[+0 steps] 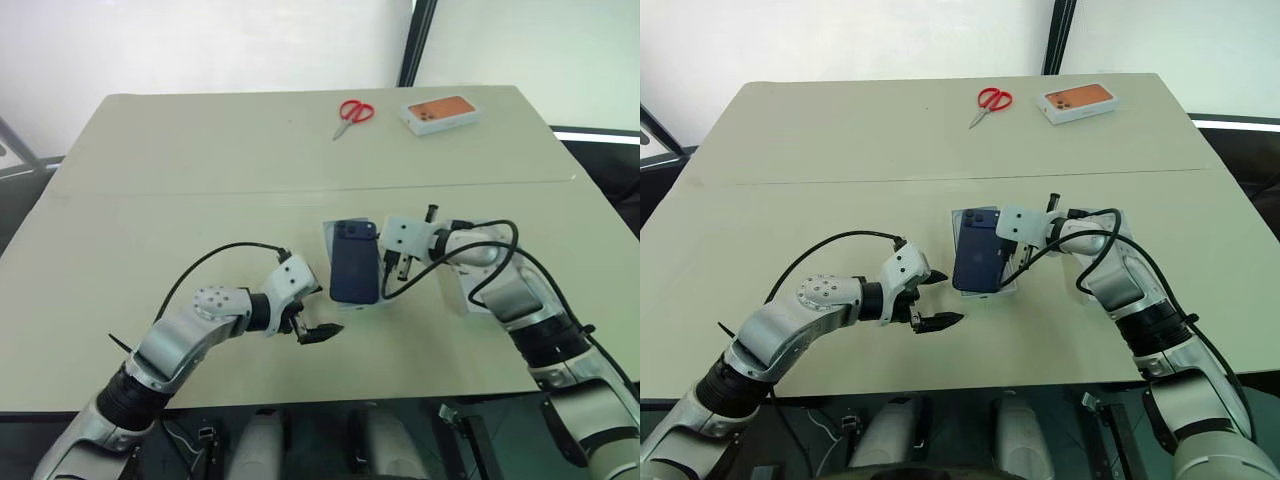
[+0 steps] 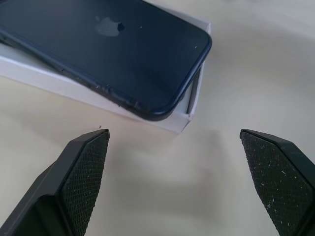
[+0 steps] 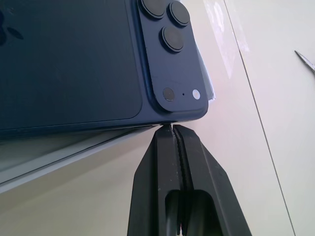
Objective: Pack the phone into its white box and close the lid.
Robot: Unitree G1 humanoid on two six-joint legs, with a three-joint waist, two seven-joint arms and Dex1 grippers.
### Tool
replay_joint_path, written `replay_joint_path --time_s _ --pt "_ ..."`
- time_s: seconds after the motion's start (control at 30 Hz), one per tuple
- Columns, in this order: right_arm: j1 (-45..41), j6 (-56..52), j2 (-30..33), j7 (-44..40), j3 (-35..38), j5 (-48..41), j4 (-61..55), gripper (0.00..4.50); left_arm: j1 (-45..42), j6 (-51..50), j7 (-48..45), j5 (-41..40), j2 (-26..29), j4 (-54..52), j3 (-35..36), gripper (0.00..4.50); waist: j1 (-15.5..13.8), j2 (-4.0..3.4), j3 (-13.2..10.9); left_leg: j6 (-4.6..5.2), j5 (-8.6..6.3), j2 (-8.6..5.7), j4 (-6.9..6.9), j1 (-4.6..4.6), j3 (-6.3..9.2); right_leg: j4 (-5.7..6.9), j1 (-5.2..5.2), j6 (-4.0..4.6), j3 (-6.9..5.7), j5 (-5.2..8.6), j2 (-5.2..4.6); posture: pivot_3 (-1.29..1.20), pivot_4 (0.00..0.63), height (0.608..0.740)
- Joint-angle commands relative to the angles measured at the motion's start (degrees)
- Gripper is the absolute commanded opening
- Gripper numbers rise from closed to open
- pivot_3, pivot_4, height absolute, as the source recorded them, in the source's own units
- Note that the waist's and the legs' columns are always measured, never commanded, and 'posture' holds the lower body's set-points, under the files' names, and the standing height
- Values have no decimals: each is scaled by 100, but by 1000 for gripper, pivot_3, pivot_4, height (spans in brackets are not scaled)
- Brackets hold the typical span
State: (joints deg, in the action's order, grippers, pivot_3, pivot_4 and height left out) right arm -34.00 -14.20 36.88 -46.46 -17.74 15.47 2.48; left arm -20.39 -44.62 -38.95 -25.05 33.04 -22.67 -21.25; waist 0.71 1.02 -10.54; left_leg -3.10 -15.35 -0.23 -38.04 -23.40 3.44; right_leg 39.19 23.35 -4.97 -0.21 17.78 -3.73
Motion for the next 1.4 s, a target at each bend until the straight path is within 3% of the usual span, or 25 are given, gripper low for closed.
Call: replay_joint_path --time_s 0.03,1.0,1.17,1.4 --pt "-154 92 -73 17 64 -5 -128 0 0 -3 -67 5 -54 -172 112 4449 2 0 0 0 0 0 0 0 0 0 0 0 0 0 0 0 150 697" --pt "-270 83 -259 -183 162 -264 -379 0 -63 -343 -487 -385 -526 -41 248 4449 1 0 0 0 0 0 -2 0 0 2 0 0 0 0 -1 0 150 697" --pt "-134 -221 -184 -444 239 -516 -776 0 217 -348 -583 -451 -165 -133 651 4449 27 -1 1 0 0 2 -2 2 1 3 1 0 0 0 2 0 150 697" --pt "197 -734 -144 -812 104 -754 -1696 0 868 -169 -433 -475 444 25 1927 4449 7 -3 0 1 -1 7 -1 2 5 4 1 0 0 0 0 0 150 697"
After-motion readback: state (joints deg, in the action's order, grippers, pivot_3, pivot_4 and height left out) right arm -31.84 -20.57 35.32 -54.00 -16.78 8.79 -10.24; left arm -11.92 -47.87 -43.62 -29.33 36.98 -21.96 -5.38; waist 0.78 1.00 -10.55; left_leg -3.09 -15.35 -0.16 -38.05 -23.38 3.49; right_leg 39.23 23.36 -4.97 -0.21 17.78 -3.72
